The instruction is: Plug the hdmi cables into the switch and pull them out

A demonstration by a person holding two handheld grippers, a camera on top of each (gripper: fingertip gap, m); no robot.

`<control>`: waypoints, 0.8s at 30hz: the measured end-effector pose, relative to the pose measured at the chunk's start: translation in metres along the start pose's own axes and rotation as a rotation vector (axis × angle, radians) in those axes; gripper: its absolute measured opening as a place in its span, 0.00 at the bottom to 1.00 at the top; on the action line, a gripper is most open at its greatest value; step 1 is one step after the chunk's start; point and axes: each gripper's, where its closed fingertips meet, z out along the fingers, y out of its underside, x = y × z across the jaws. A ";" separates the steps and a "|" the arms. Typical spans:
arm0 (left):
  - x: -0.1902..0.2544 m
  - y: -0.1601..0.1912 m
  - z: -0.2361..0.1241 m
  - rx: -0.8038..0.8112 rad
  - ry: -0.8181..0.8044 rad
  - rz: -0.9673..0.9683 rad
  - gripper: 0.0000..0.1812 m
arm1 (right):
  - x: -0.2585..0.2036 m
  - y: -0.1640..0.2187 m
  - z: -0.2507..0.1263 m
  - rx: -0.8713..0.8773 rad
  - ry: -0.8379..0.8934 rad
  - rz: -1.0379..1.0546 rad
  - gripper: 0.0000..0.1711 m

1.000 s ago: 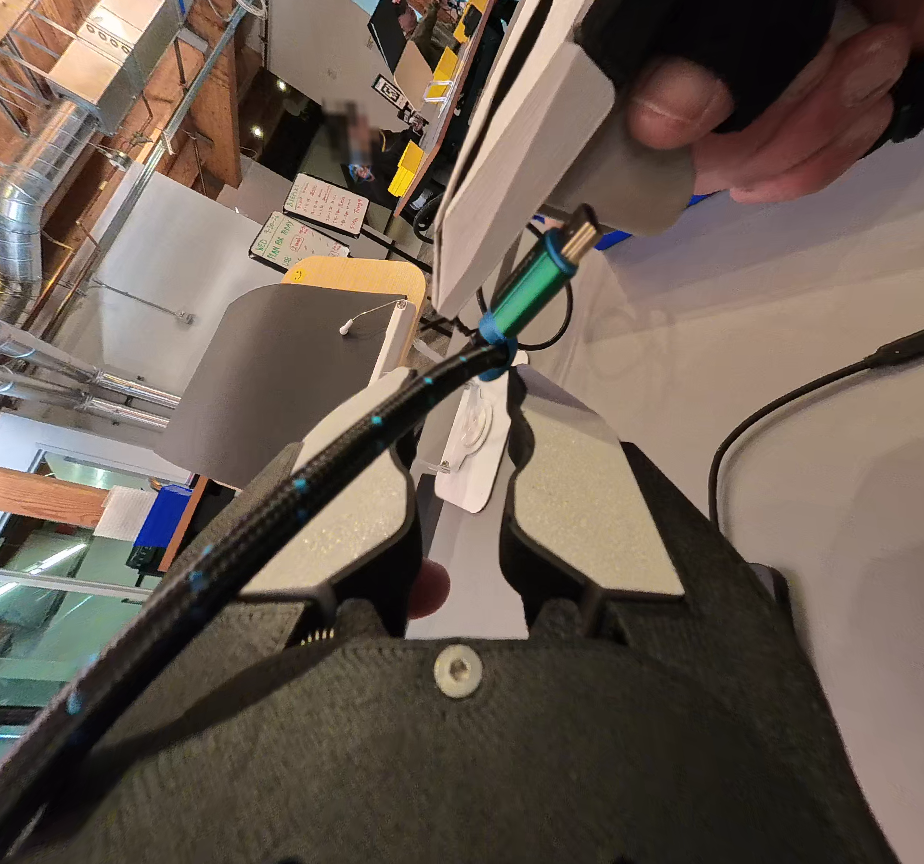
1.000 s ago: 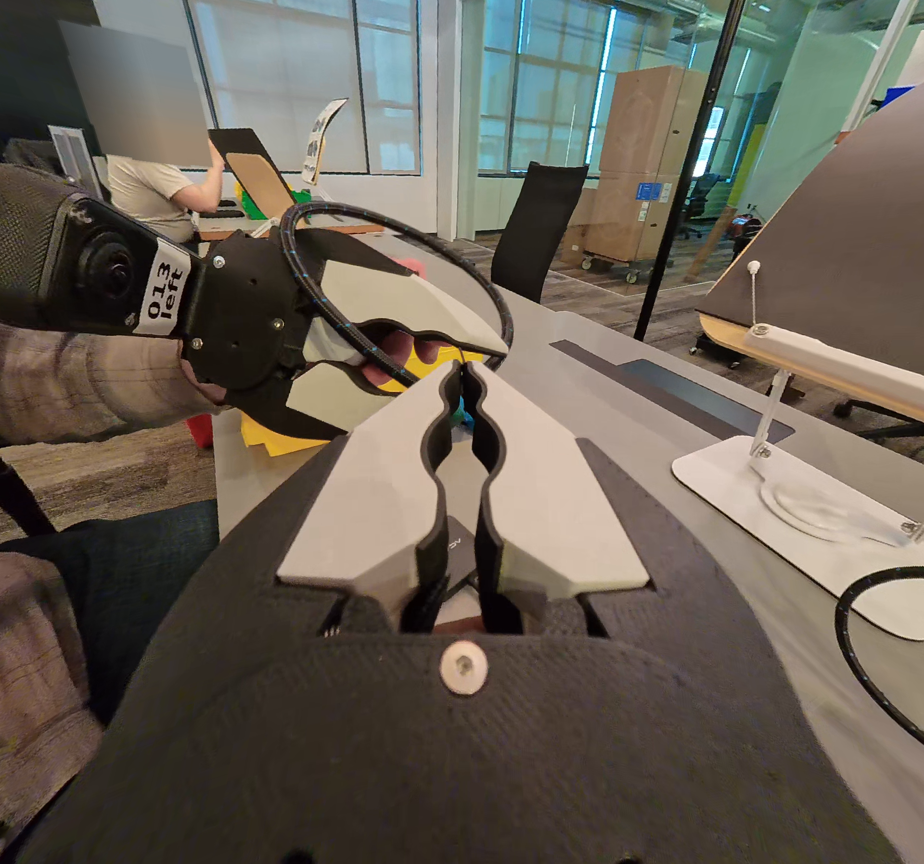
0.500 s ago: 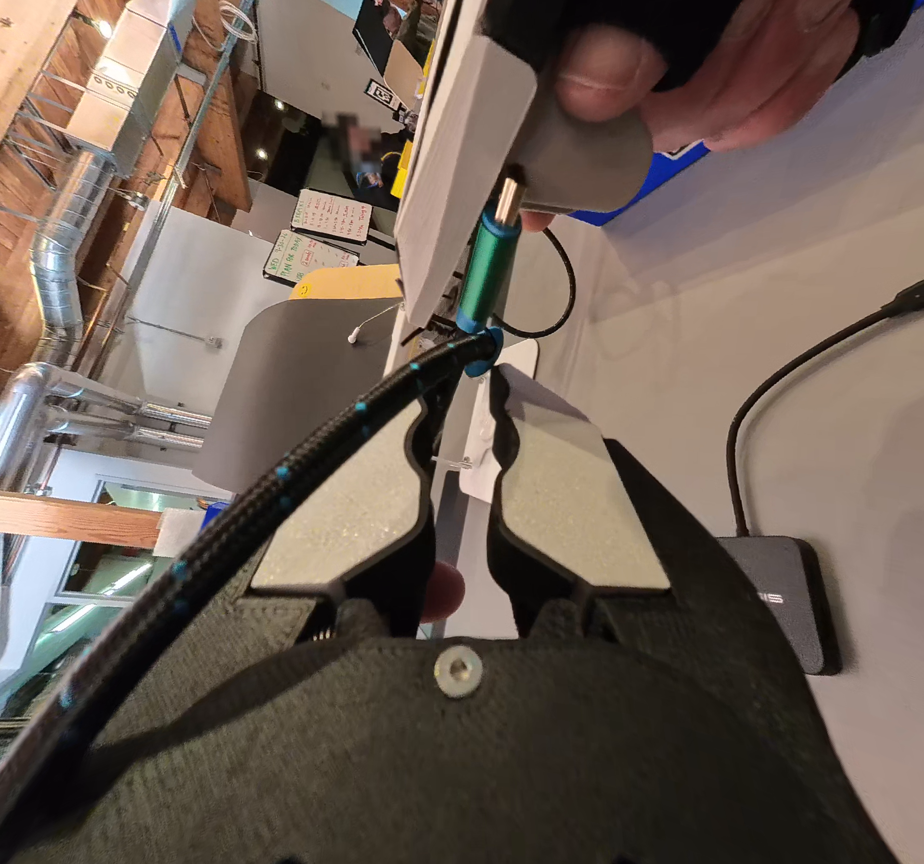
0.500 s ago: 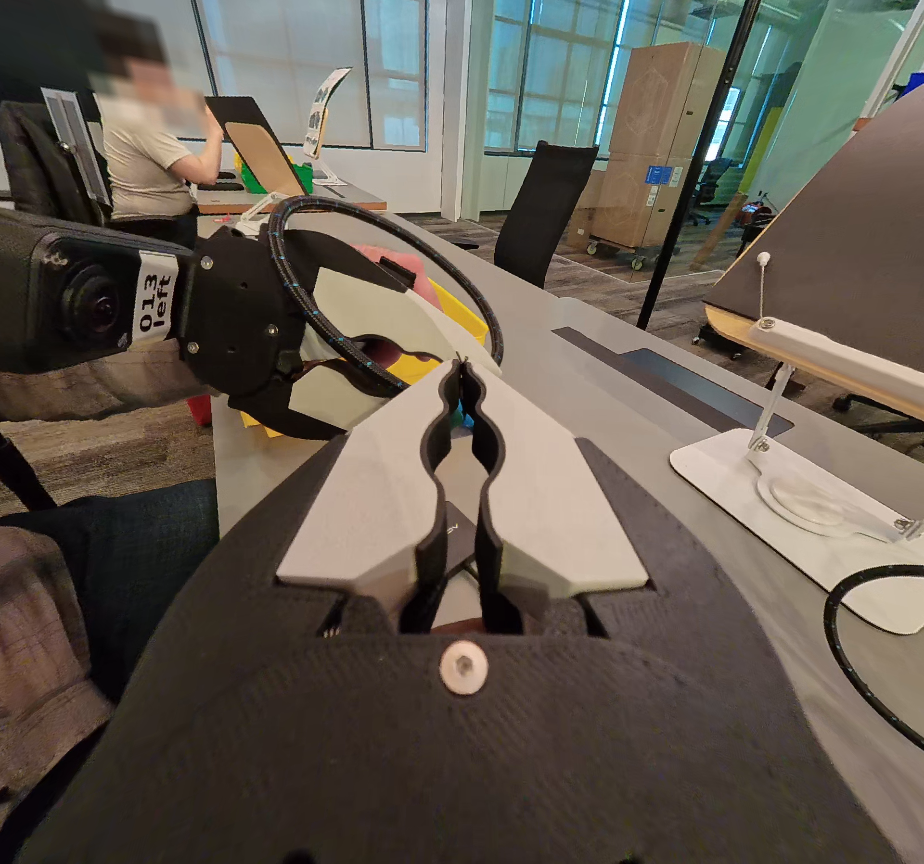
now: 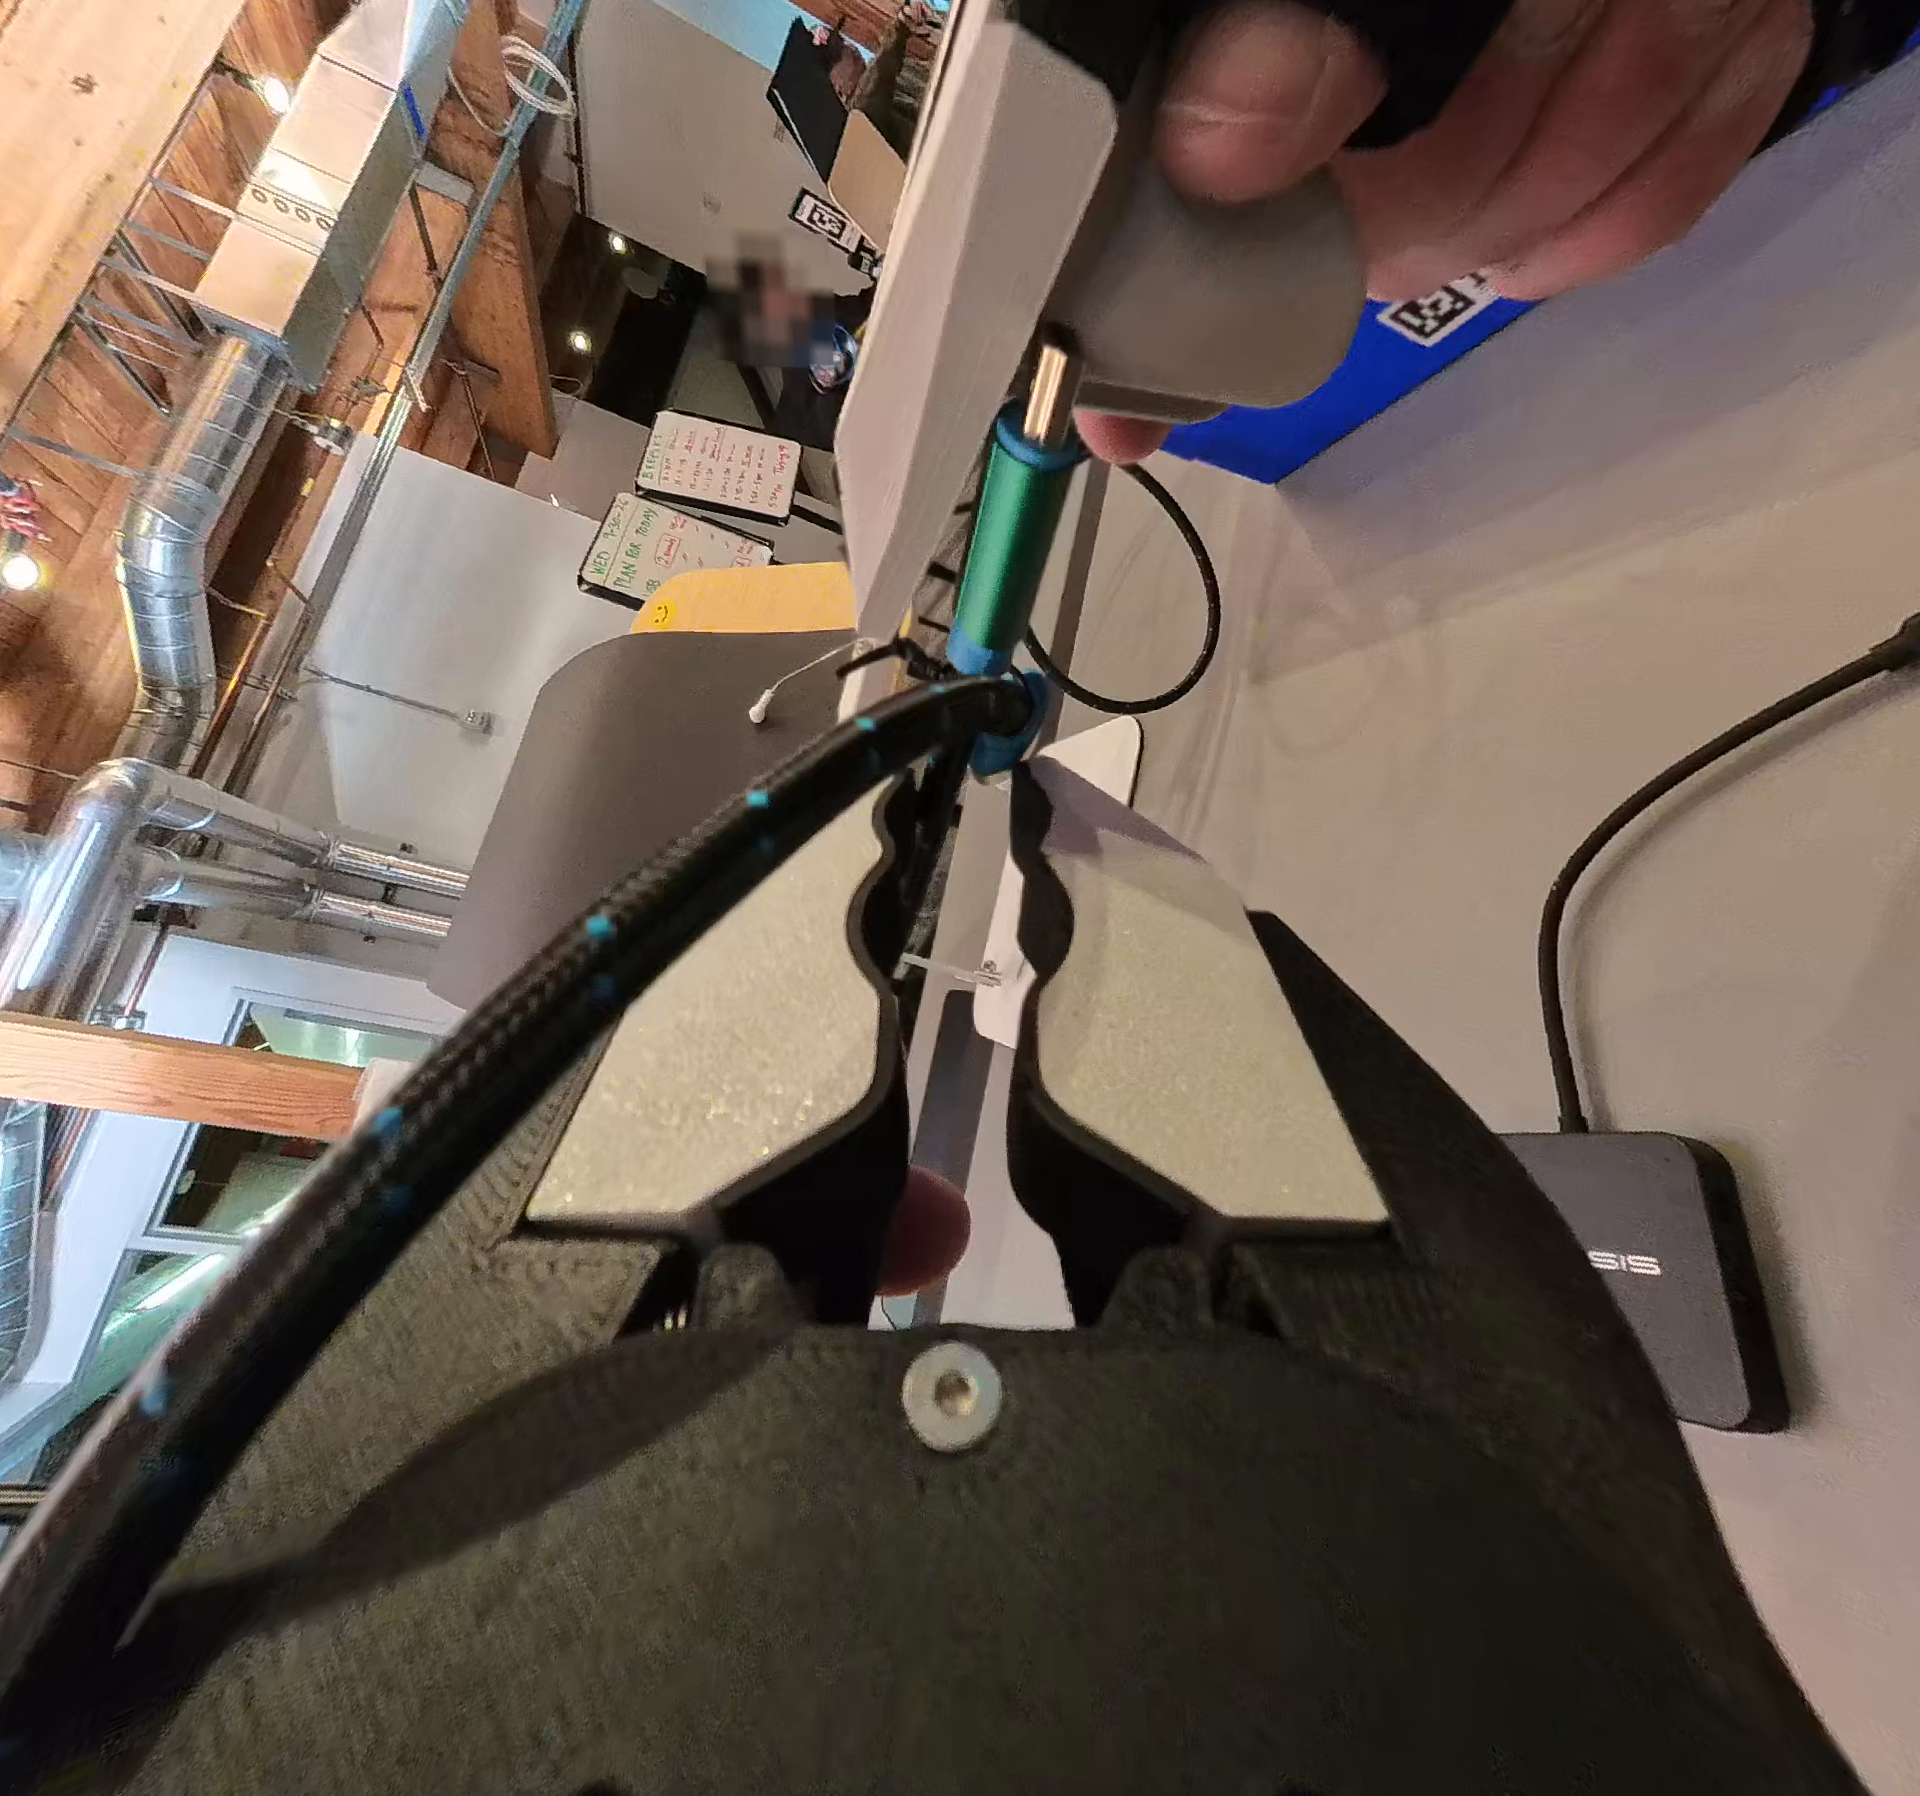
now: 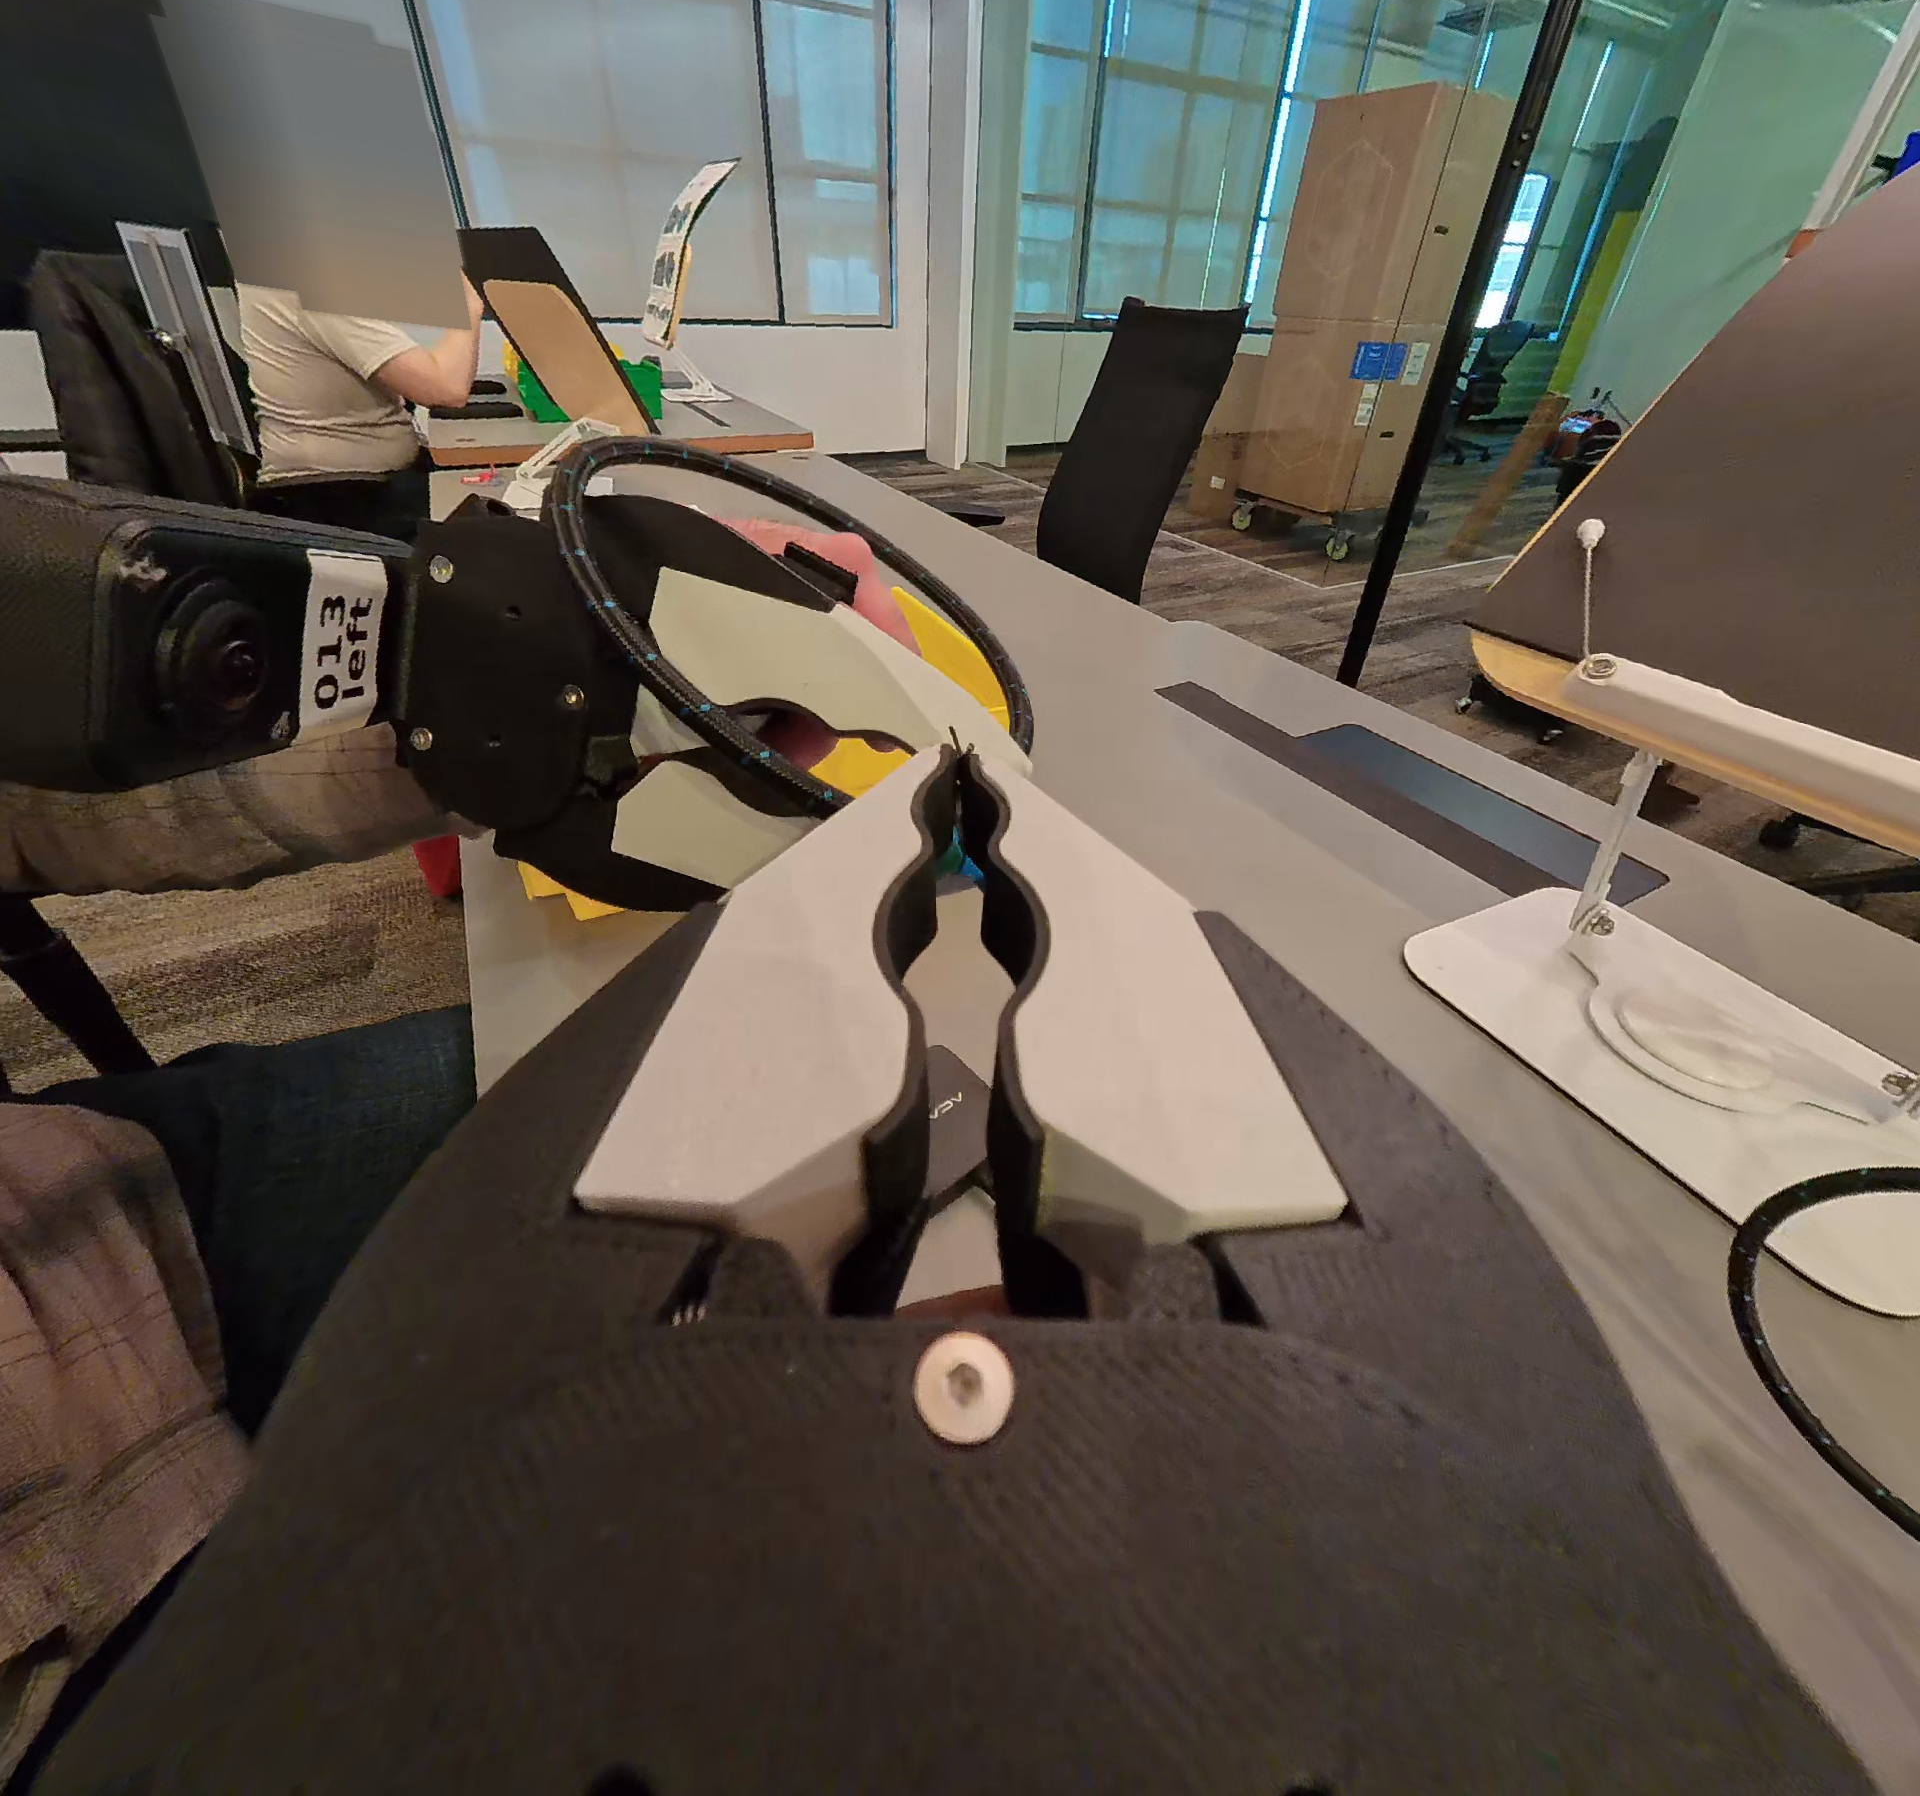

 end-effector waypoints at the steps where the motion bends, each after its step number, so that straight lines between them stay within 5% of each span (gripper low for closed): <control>1: 0.000 0.000 0.000 0.002 0.001 -0.003 0.09 | 0.000 -0.001 -0.001 0.001 -0.007 0.007 0.00; 24: -0.002 -0.005 -0.009 0.062 0.027 0.020 0.03 | -0.008 -0.005 -0.003 0.000 -0.056 0.018 0.00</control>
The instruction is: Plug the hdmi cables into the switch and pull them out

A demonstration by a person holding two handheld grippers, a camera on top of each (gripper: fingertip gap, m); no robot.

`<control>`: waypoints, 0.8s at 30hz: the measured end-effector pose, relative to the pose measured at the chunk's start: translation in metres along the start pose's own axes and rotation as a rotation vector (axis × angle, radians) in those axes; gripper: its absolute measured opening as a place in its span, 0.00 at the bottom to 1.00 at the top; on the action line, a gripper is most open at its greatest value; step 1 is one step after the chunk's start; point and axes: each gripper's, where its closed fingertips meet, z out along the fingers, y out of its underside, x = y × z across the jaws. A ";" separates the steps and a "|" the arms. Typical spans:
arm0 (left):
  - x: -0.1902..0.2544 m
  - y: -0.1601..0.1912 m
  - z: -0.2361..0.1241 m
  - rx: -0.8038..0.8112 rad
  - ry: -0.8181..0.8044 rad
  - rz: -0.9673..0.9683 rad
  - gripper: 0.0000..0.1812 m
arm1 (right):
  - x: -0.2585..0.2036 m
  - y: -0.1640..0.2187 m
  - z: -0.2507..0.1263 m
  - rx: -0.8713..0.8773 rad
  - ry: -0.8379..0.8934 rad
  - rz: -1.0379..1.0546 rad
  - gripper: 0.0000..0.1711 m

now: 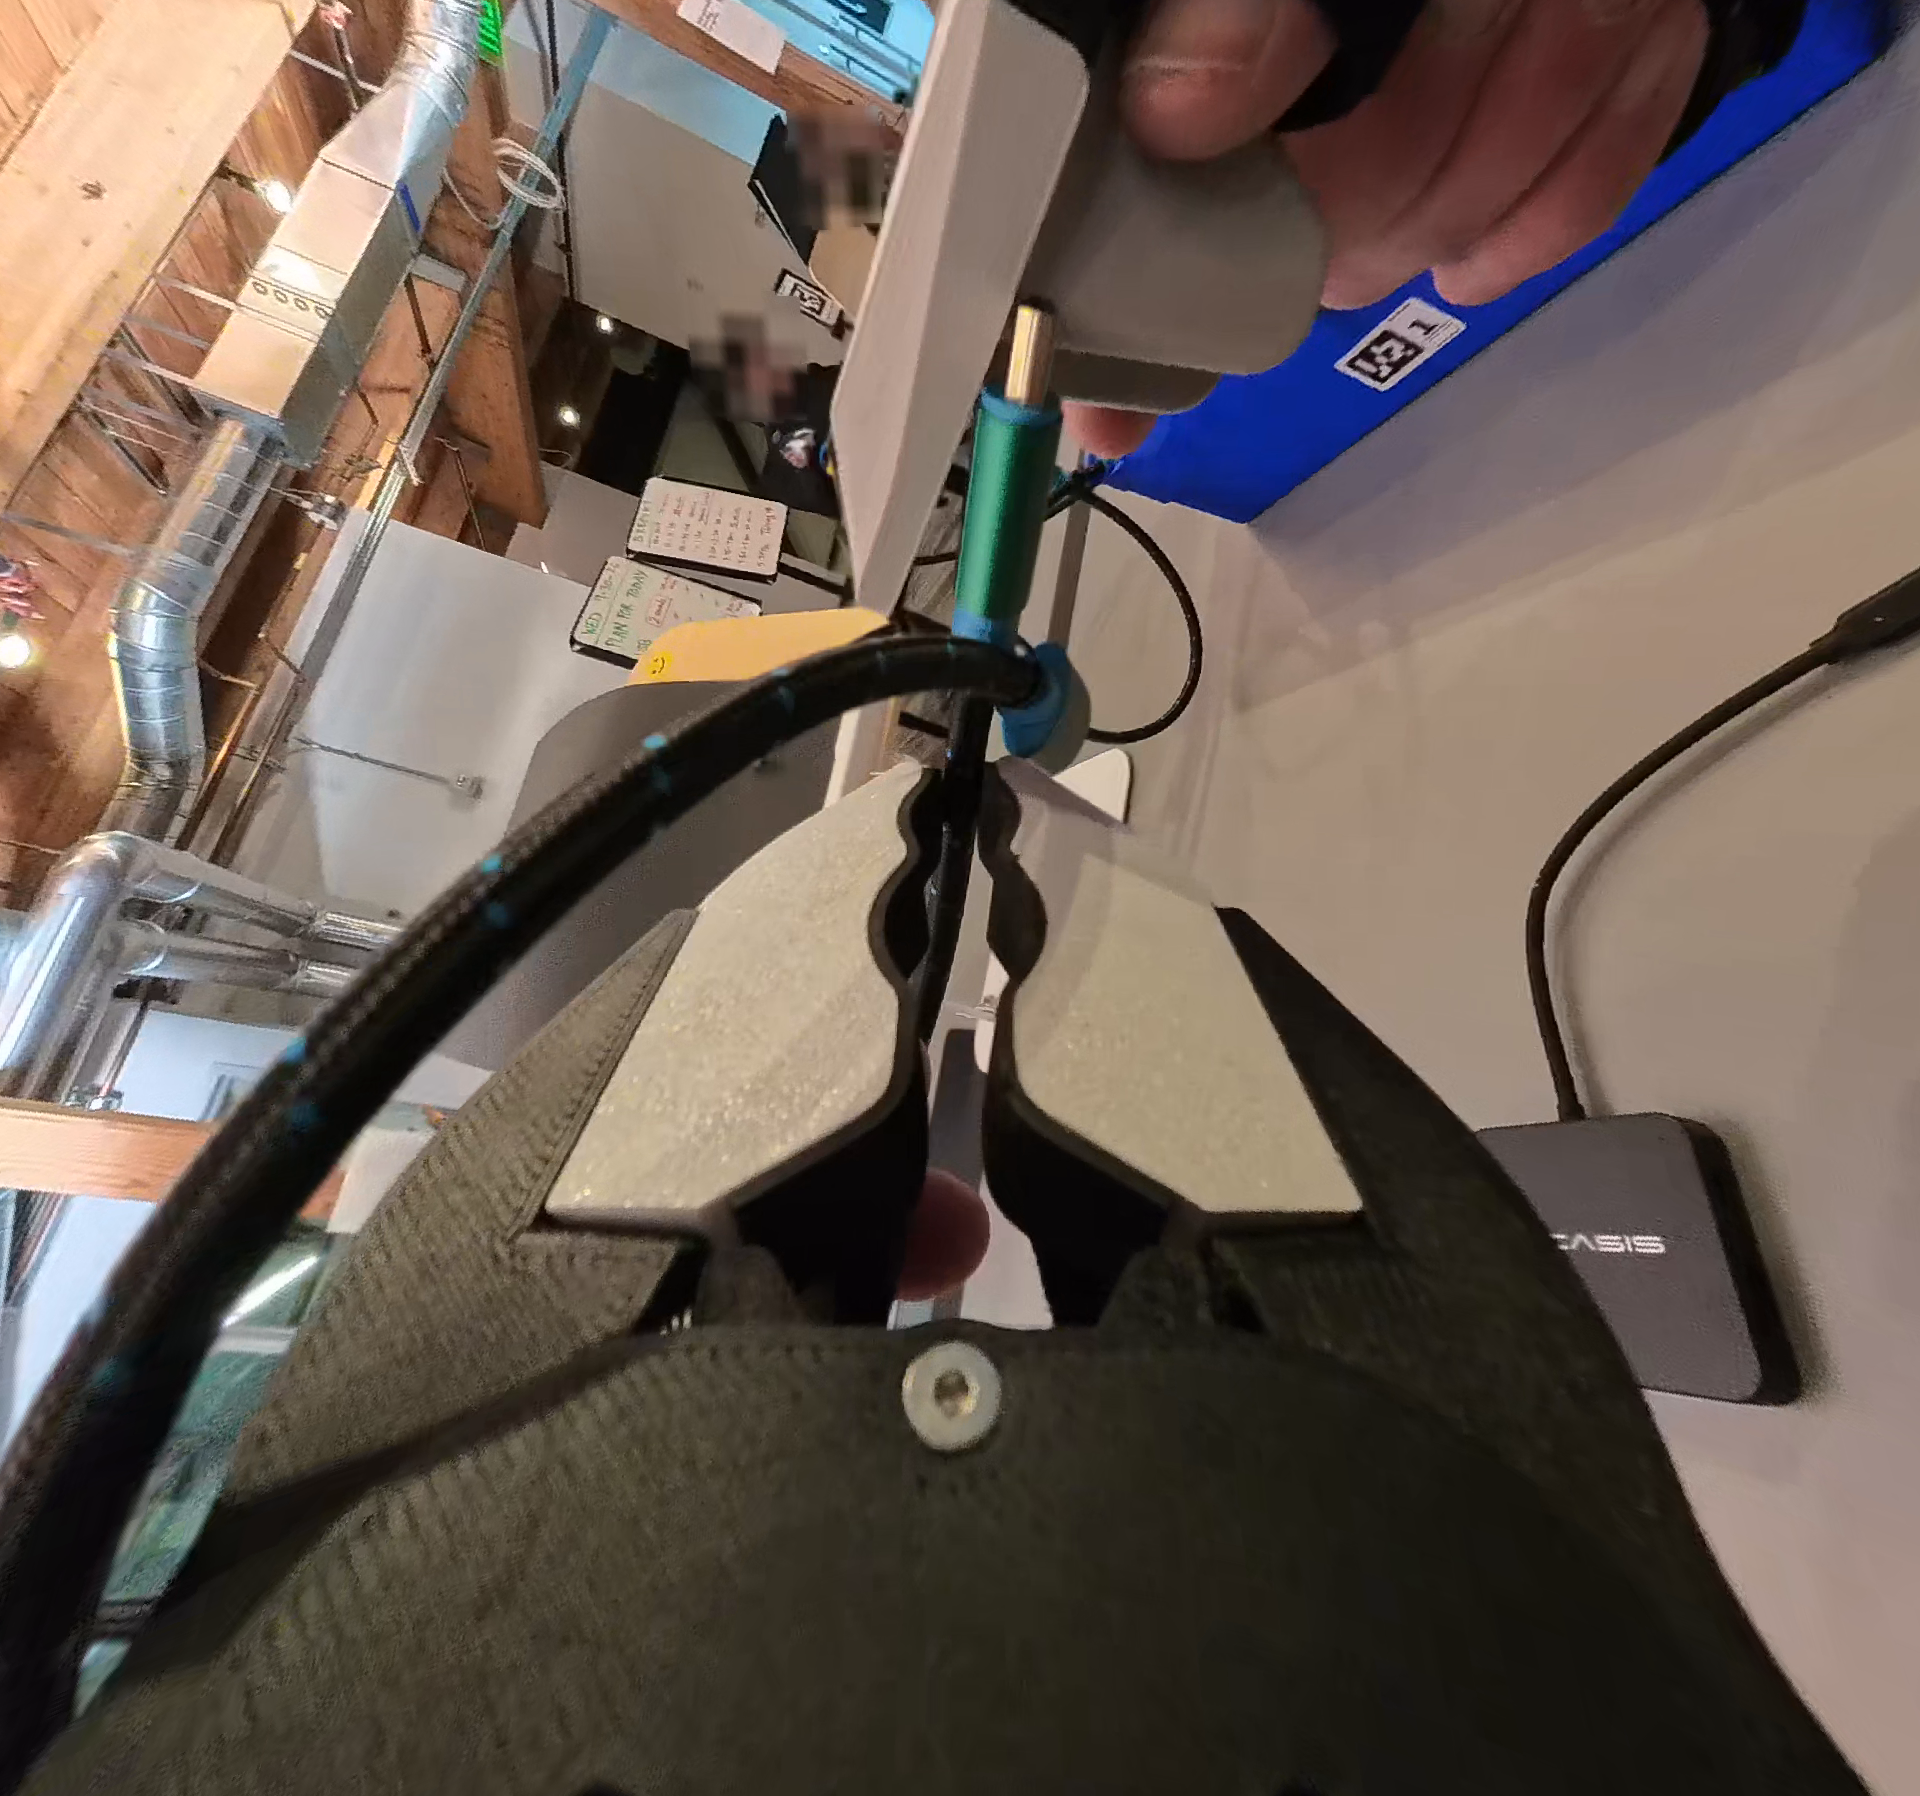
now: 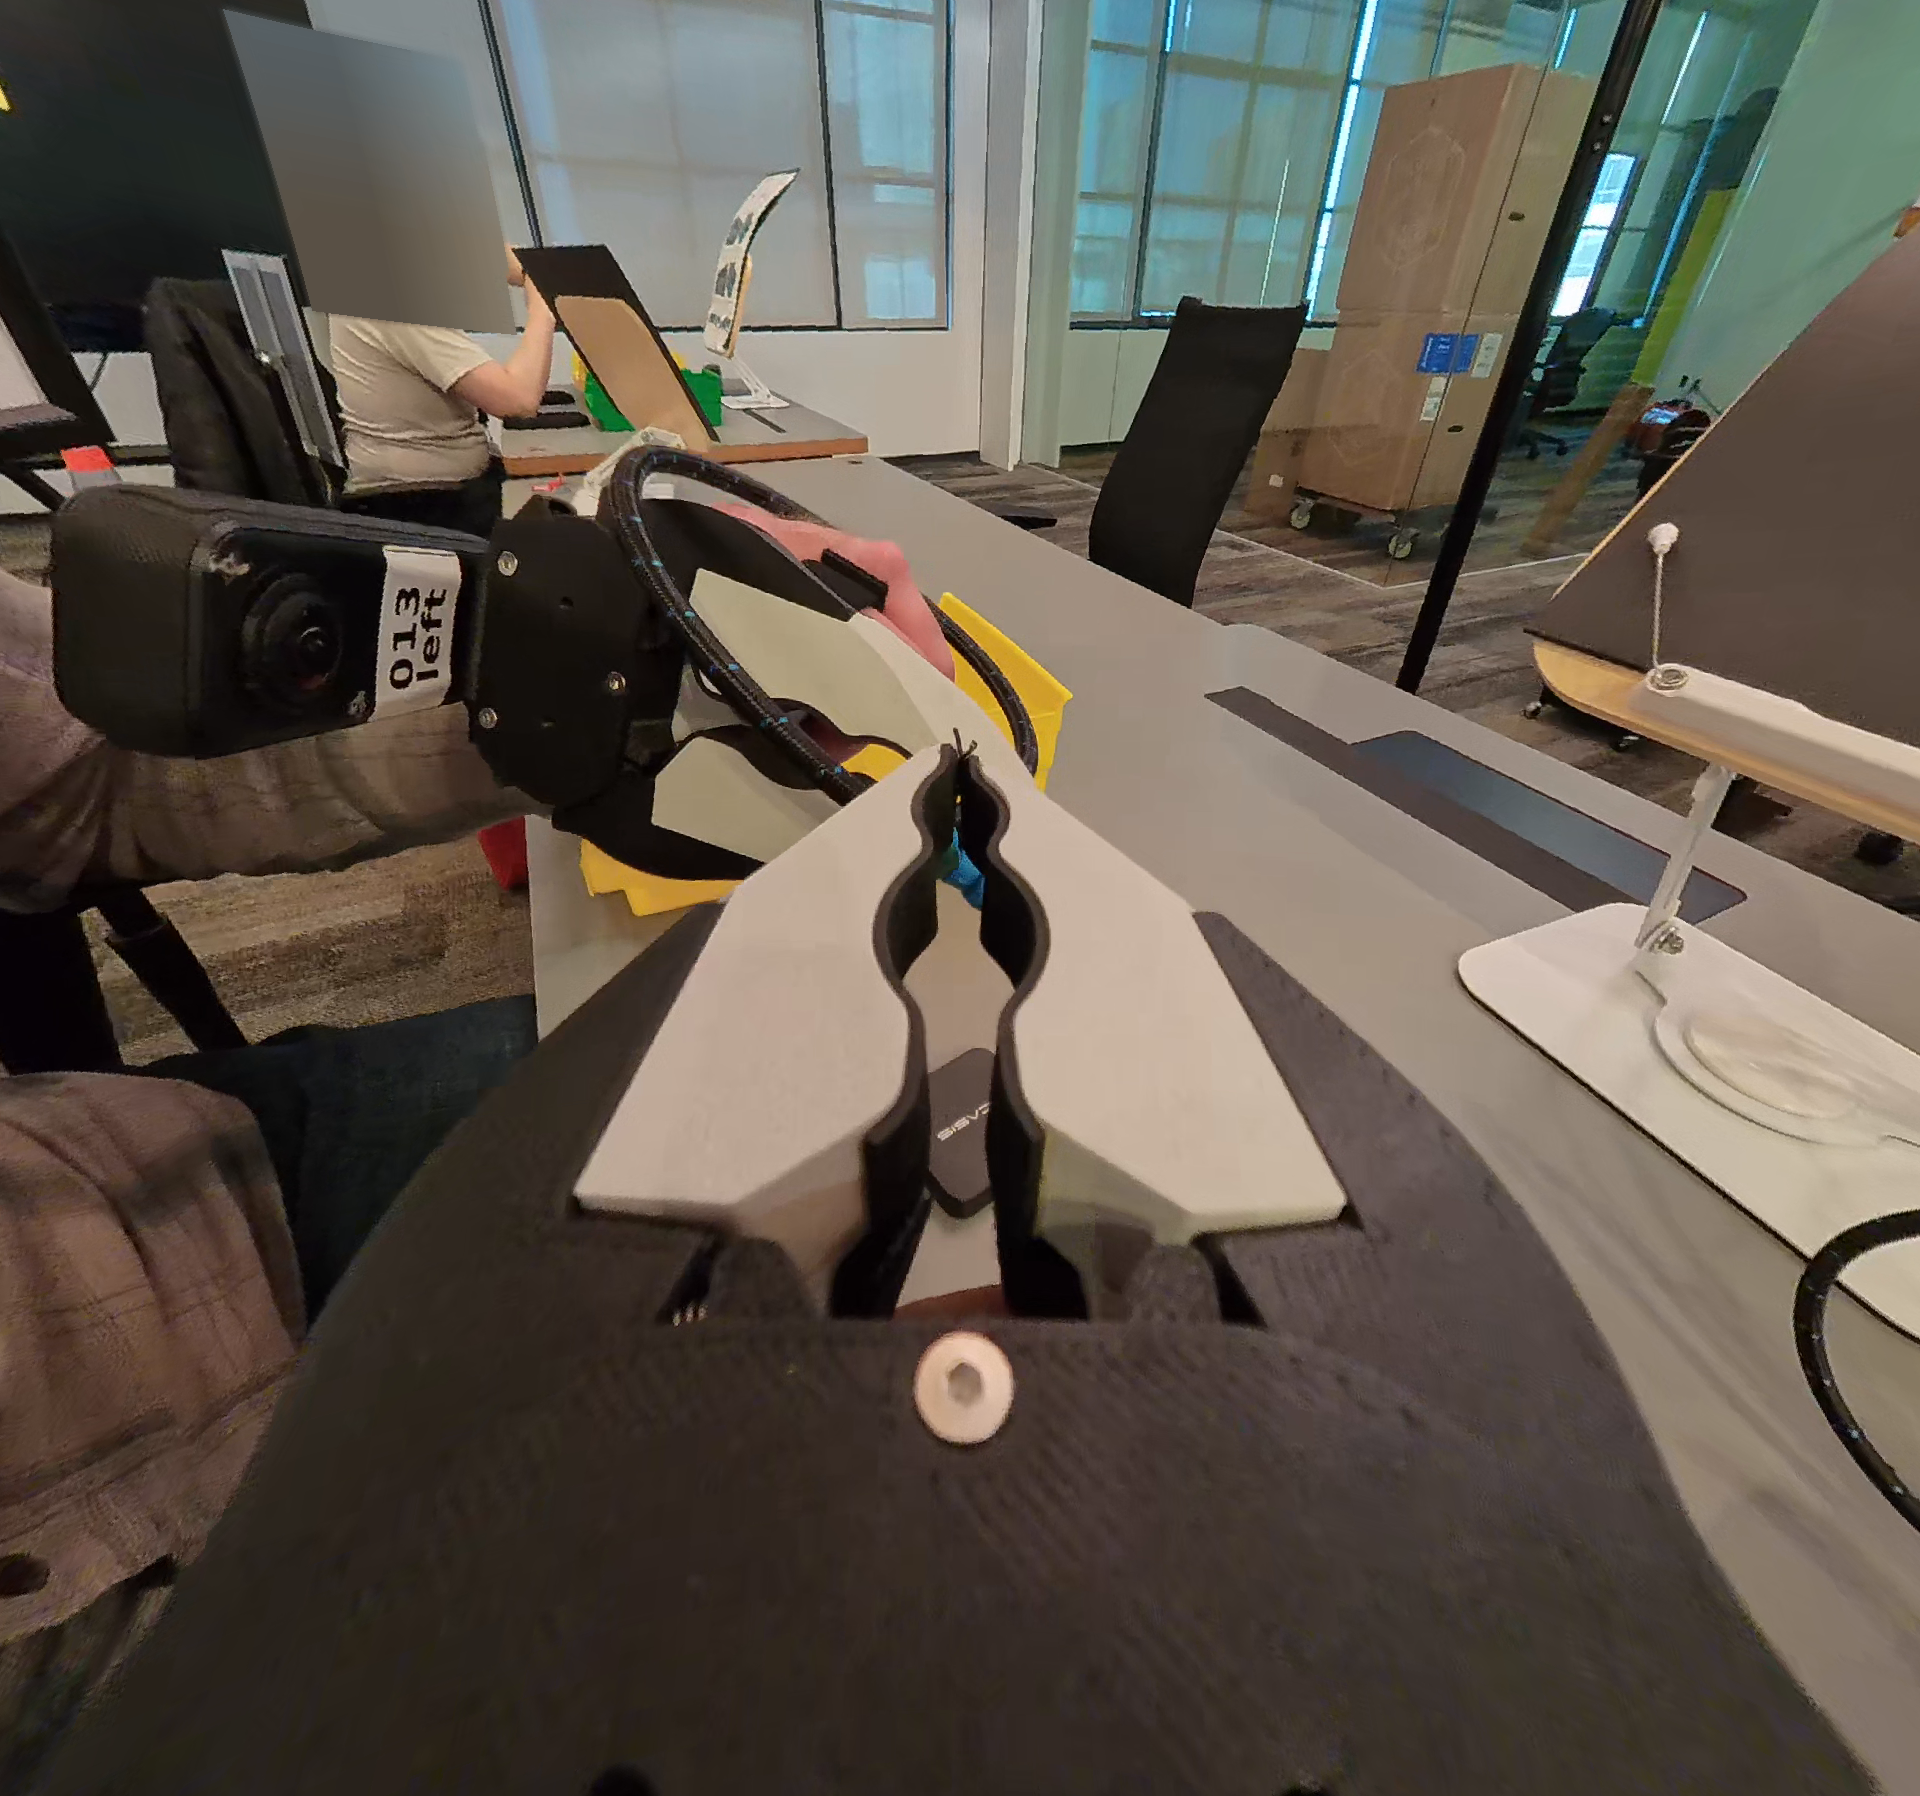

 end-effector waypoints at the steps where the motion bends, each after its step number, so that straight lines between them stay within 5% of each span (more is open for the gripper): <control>1: 0.000 0.000 -0.001 0.005 0.002 -0.009 0.03 | 0.000 0.000 -0.001 0.005 -0.002 0.004 0.00; 11: -0.007 -0.011 -0.011 0.180 0.156 -0.407 0.03 | 0.014 -0.017 -0.018 0.081 0.037 0.027 0.05; 24: 0.014 -0.041 -0.046 0.582 0.729 -1.034 0.03 | -0.027 -0.027 -0.006 0.044 -0.021 -0.347 0.06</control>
